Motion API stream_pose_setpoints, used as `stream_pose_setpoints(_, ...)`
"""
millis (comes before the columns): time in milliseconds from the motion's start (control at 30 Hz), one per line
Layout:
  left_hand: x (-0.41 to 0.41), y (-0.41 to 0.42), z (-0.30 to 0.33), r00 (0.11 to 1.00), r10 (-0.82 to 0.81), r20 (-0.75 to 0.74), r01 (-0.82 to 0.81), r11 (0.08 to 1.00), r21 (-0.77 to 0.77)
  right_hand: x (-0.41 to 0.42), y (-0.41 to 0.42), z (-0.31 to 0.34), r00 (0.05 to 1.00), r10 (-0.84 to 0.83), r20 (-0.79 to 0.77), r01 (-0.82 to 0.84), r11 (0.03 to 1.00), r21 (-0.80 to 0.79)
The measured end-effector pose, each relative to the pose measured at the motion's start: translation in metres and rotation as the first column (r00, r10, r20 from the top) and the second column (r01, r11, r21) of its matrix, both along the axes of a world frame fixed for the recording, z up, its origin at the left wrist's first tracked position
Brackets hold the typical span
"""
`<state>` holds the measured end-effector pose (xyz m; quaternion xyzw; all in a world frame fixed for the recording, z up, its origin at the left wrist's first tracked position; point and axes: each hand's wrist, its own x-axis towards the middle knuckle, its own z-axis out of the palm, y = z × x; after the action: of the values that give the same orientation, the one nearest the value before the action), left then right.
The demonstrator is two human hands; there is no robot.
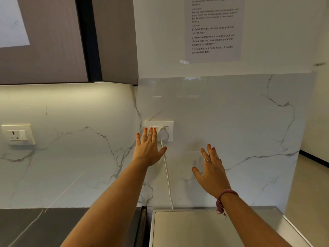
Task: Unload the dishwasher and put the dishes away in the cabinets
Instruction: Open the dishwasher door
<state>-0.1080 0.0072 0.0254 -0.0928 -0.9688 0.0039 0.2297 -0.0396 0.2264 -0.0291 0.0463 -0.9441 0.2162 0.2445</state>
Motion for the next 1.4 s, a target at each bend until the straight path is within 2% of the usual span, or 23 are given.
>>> stream_pose_setpoints(267,-0.014,0.001,-0.005,0.999,0.022,0.027,-0.022,1.0,0.005,-0.008,0.007,-0.004,1.0,-0.007,0.023,0.007,1.0,0.0)
stream_pose_setpoints(767,-0.015,0.004,0.001,0.993,0.08,0.086,-0.074,0.994,-0.077,0.003,0.015,-0.002,0.999,-0.025,0.026,0.025,1.0,0.008)
stream_pose_setpoints(1400,0.104,0.001,-0.054,0.996,-0.006,0.085,0.016,0.993,-0.116,0.101,-0.001,-0.026,0.999,0.0,0.048,-0.002,0.999,0.035)
